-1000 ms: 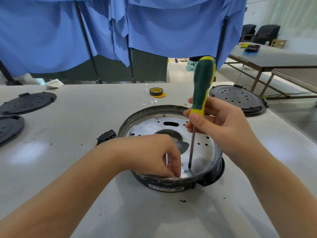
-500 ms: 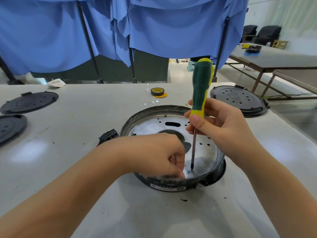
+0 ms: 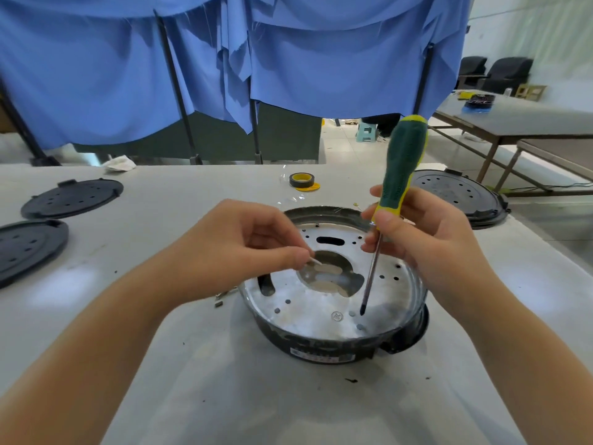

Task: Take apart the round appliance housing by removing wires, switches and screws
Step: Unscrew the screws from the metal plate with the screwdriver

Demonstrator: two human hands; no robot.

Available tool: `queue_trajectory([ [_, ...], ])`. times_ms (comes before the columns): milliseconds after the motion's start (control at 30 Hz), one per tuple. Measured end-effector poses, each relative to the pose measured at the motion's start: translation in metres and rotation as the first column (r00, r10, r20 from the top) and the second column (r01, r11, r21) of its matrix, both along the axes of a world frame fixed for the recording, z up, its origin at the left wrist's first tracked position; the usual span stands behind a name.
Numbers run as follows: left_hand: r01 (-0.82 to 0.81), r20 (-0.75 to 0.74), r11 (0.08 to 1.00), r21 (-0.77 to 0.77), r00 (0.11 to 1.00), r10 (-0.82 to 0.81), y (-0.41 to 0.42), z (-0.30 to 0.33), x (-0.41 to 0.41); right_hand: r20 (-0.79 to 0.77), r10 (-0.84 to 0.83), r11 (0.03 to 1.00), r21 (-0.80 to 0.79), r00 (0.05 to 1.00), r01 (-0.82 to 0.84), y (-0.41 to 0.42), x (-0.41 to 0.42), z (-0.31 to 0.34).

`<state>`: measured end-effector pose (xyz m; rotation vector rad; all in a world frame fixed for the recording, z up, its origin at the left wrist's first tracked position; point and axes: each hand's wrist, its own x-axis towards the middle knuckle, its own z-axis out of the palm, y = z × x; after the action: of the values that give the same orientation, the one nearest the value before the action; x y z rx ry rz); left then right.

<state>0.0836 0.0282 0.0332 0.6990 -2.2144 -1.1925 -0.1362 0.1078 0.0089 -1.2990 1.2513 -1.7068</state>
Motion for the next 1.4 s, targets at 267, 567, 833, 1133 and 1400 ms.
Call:
queue_trajectory([
  [267, -0.449, -0.146, 0.868, 0.211, 0.864, 0.482, -0.028, -0.043, 0.066, -0.186, 0.006, 0.999, 0.032, 0.983, 0.0, 0.002, -0.007, 0.022],
  [567, -0.545, 0.162, 0.831, -0.106, 0.815, 0.556, -0.05, -0.097, 0.051, -0.684, 0.184, 0.967, 0.257, 0.706, -0.003, 0.01, 0.01, 0.013],
  [833, -0.374, 0.178, 0.799, -0.47, 0.847, 0.501, -0.045, -0.103, 0.041, -0.81, 0.363, 0.913, 0.409, 0.46, 0.0, 0.026, 0.015, -0.008],
  [1133, -0.075, 0.235, 0.788, -0.611, 0.934, 0.271, -0.008, -0.089, 0.047, -0.867, 0.249, 0.958, 0.285, 0.432, 0.021, 0.033, 0.012, -0.017],
  [1400, -0.011, 0.139, 0.813, -0.582, 0.984, 0.112, 0.011, -0.075, 0.027, -0.84, 0.086, 0.971, 0.192, 0.536, 0.145, 0.032, -0.005, -0.02],
])
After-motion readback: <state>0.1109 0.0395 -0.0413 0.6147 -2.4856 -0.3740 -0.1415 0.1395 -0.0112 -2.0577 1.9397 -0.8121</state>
